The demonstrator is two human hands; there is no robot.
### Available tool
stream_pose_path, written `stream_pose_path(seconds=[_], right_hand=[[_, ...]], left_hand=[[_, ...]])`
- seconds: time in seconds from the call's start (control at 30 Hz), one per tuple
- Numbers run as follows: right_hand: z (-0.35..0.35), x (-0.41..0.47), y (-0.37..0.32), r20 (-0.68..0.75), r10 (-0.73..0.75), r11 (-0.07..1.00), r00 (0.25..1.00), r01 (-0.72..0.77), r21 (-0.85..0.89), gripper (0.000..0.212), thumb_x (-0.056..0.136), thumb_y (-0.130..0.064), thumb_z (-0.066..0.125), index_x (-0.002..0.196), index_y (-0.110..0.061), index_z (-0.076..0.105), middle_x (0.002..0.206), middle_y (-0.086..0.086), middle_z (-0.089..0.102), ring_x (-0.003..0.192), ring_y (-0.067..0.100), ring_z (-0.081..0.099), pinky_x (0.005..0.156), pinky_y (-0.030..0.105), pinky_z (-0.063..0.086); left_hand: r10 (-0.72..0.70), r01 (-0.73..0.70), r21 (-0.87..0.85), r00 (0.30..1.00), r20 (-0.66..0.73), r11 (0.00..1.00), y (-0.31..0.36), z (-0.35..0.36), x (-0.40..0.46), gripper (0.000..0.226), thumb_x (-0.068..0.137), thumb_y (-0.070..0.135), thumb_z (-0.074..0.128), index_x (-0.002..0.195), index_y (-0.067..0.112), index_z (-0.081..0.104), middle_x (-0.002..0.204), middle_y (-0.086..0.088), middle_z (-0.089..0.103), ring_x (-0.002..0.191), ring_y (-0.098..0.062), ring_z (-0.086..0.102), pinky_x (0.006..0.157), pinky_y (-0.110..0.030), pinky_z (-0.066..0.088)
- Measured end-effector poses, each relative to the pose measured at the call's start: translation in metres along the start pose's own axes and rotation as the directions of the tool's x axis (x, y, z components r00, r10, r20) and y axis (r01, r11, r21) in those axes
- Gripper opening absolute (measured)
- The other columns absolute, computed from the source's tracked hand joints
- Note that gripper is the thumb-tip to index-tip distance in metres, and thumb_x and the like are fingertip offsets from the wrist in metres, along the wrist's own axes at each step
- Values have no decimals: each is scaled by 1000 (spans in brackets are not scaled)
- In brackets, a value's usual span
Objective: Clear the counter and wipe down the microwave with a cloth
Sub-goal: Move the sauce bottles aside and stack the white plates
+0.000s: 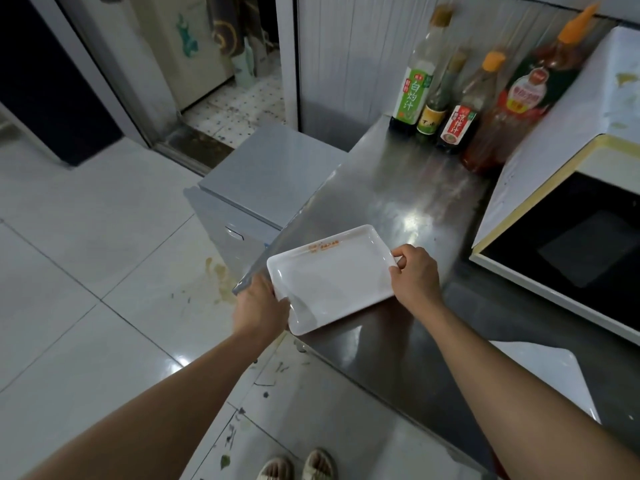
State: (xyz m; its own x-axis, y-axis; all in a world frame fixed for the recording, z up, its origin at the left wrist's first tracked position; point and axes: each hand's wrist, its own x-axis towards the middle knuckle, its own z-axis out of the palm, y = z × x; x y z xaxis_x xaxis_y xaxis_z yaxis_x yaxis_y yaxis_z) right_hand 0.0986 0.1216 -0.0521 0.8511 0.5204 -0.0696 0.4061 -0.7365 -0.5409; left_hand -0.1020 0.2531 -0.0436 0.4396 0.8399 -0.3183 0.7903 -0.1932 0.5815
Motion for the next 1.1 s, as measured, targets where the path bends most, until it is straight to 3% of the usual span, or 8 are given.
stream_pose_path(seconds=[0.2, 0.33, 0.43, 0.57, 0.73, 0.87, 1.0, 1.1], right_hand=[[-9, -18, -1, 56, 36, 999, 998, -38, 26, 48, 81, -12, 63, 127, -10, 50, 119, 13, 53, 107, 30, 55, 88, 32, 42], [-31, -43, -5, 60, 67, 997, 996, -68, 30, 60, 81, -18, 65, 136, -13, 41, 129, 14, 48, 118, 30, 50, 96, 37, 42], [-52, -70, -2, 31, 110, 992, 993, -112, 57, 63, 82, -20, 65, 138, -14, 38, 133, 13, 46, 122, 28, 48, 100, 36, 41], [-81, -111, 7, -33, 199, 979, 979, -197, 61, 60, 82, -24, 66, 136, -15, 41, 134, 9, 45, 125, 24, 46, 102, 36, 41], [-113, -165, 38, -160, 341, 940, 926, -338, 49, 54, 81, -24, 67, 129, -11, 46, 128, 12, 52, 117, 27, 51, 95, 33, 44], [-130, -206, 69, -197, 473, 881, 859, -458, 118, 62, 81, -19, 66, 137, -7, 42, 135, 13, 49, 123, 24, 49, 104, 30, 39], [-139, -238, 97, -204, 570, 821, 796, -551, 148, 46, 81, -16, 64, 122, -3, 49, 122, 18, 55, 110, 30, 55, 84, 27, 41], [-138, -258, 116, -251, 621, 784, 742, -587, 203, 39, 79, -10, 64, 114, 1, 51, 115, 21, 56, 106, 32, 55, 80, 29, 41]], left_hand=[[-19, 15, 42, 996, 91, 999, -2, -10, -2, 17, 81, 13, 58, 97, 9, 55, 83, -5, 64, 80, -25, 64, 52, -27, 45], [66, -72, 60, 993, 102, 996, 6, -23, -15, 42, 82, 23, 64, 117, 12, 46, 108, -9, 61, 98, -27, 58, 70, -31, 42], [157, -170, 66, 974, 166, 983, 17, -27, -28, 41, 81, 29, 67, 114, 16, 47, 112, -8, 59, 100, -27, 58, 76, -33, 47], [277, -303, 46, 916, 289, 952, 37, -21, -50, 36, 81, 29, 67, 108, 17, 46, 112, -8, 58, 101, -28, 57, 85, -39, 51], [410, -475, 61, 812, 416, 878, 63, 1, -78, 37, 83, 30, 66, 112, 17, 48, 113, -6, 60, 94, -21, 51, 78, -31, 40], [494, -586, 29, 708, 505, 810, 86, 25, -99, 44, 83, 28, 68, 120, 13, 50, 117, -7, 59, 102, -21, 55, 84, -27, 41], [535, -663, 36, 633, 559, 748, 113, 53, -119, 39, 85, 26, 67, 117, 11, 49, 111, -12, 60, 91, -22, 56, 75, -26, 43], [562, -718, 56, 589, 581, 694, 135, 76, -130, 38, 84, 24, 66, 117, 10, 51, 113, -13, 60, 102, -28, 57, 80, -29, 44]])
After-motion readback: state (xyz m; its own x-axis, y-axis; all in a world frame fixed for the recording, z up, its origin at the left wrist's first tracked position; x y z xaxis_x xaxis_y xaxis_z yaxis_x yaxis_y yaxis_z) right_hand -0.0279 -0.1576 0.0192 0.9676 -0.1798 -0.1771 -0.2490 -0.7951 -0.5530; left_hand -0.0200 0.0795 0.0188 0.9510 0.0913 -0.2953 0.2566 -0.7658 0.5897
